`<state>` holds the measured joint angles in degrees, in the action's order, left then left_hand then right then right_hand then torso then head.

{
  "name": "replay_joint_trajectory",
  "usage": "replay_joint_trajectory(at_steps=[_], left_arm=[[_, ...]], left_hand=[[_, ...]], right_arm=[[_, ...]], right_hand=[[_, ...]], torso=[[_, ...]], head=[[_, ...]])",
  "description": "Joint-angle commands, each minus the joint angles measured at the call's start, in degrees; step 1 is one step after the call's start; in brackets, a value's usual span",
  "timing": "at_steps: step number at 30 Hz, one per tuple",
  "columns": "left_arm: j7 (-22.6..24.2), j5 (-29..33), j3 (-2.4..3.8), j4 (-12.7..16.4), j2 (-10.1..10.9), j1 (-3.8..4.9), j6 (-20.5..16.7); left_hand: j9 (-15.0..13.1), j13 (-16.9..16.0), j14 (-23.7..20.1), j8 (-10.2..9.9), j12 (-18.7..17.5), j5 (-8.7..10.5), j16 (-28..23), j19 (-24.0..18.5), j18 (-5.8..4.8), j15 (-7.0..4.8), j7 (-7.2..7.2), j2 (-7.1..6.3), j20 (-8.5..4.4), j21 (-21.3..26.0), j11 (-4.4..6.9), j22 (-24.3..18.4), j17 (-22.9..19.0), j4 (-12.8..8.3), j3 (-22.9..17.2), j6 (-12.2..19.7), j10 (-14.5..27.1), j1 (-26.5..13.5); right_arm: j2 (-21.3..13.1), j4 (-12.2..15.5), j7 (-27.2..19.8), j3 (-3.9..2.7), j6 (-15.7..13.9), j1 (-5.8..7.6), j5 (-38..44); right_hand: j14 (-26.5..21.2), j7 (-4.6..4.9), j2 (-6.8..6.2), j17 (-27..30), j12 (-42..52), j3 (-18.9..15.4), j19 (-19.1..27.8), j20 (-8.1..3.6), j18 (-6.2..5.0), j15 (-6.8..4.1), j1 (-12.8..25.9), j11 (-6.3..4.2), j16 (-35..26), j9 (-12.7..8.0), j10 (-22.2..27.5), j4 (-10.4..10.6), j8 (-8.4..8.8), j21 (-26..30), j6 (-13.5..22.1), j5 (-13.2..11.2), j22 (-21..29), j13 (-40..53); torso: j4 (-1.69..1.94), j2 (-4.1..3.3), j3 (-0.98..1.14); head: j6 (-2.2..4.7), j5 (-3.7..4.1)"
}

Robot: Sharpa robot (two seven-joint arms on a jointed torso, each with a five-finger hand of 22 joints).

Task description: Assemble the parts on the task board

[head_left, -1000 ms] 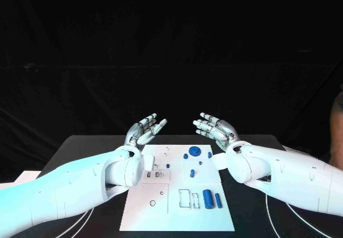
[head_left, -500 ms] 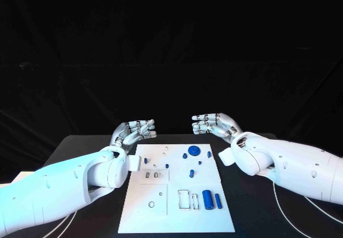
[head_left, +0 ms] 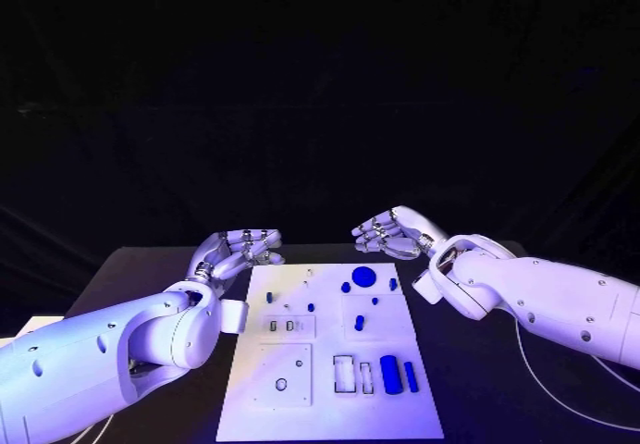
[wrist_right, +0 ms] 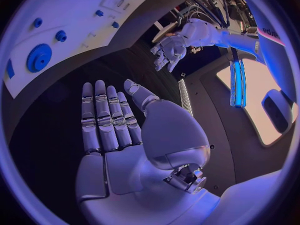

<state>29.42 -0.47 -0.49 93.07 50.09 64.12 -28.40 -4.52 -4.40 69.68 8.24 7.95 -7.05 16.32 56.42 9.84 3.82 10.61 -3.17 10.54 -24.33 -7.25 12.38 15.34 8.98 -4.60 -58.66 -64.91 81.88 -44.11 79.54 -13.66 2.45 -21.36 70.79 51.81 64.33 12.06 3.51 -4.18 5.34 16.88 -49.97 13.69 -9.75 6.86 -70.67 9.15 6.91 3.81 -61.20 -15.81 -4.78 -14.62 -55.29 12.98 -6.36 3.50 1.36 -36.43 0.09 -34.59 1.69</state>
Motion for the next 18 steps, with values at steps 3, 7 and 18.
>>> replay_joint_trajectory(at_steps=[3,7,18], left_arm=[[-0.1,-0.8,0.25,3.5,1.5,0.38,2.4],[-0.6,-0.8,0.45,5.7,2.3,0.50,2.7],[-1.2,-0.8,0.99,9.2,3.3,1.28,3.1]], left_hand=[[0.2,0.2,0.7,-0.8,-0.9,0.22,0.3,0.5,0.57,0.11,0.15,0.06,-0.20,-0.6,-0.04,0.3,0.8,-0.1,0.6,-0.4,-0.4,-0.2],[0.3,0.2,0.5,-1.3,-1.6,0.22,-0.1,0.5,0.49,0.27,0.40,0.15,-0.16,-0.7,-0.27,0.4,1.4,0.0,1.1,-0.3,-0.3,-0.7],[0.5,0.2,-0.4,-2.0,-2.5,0.19,-0.9,0.2,0.41,0.63,0.76,0.44,0.04,-0.8,-0.61,0.6,2.1,-0.1,1.8,0.0,0.1,-1.0]], right_arm=[[0.2,1.0,11.9,-0.19,5.6,0.90,25.1],[0.6,1.6,16.6,-0.26,8.2,1.38,34.2],[2.4,1.4,22.6,-0.29,12.1,2.11,45.3]], right_hand=[[11.4,-2.23,-2.76,-2.4,-1.0,-0.2,-11.1,-5.00,-0.76,-4.00,-1.1,-2.62,2.7,0.2,-6.4,0.2,0.59,-10.1,-4.5,-1.8,-4.8,0.2],[18.2,-2.88,-3.79,-4.8,-1.5,-1.2,-14.5,-6.84,-0.74,-5.80,-1.4,-3.65,5.9,0.1,-7.4,0.6,0.90,-15.6,-4.9,-1.8,-7.9,0.2],[22.1,-3.97,-6.07,-15.1,-1.7,-1.3,-15.3,-8.55,-0.67,-7.27,-0.6,-4.69,19.6,0.0,-5.8,3.4,1.10,-28.7,-4.5,-1.4,-16.2,0.3]], torso=[[1.03,-2.69,-0.05],[1.58,-3.75,-0.14],[2.55,-5.83,-0.34]], head=[[0.30,0.80],[0.46,1.41],[1.05,2.26]])
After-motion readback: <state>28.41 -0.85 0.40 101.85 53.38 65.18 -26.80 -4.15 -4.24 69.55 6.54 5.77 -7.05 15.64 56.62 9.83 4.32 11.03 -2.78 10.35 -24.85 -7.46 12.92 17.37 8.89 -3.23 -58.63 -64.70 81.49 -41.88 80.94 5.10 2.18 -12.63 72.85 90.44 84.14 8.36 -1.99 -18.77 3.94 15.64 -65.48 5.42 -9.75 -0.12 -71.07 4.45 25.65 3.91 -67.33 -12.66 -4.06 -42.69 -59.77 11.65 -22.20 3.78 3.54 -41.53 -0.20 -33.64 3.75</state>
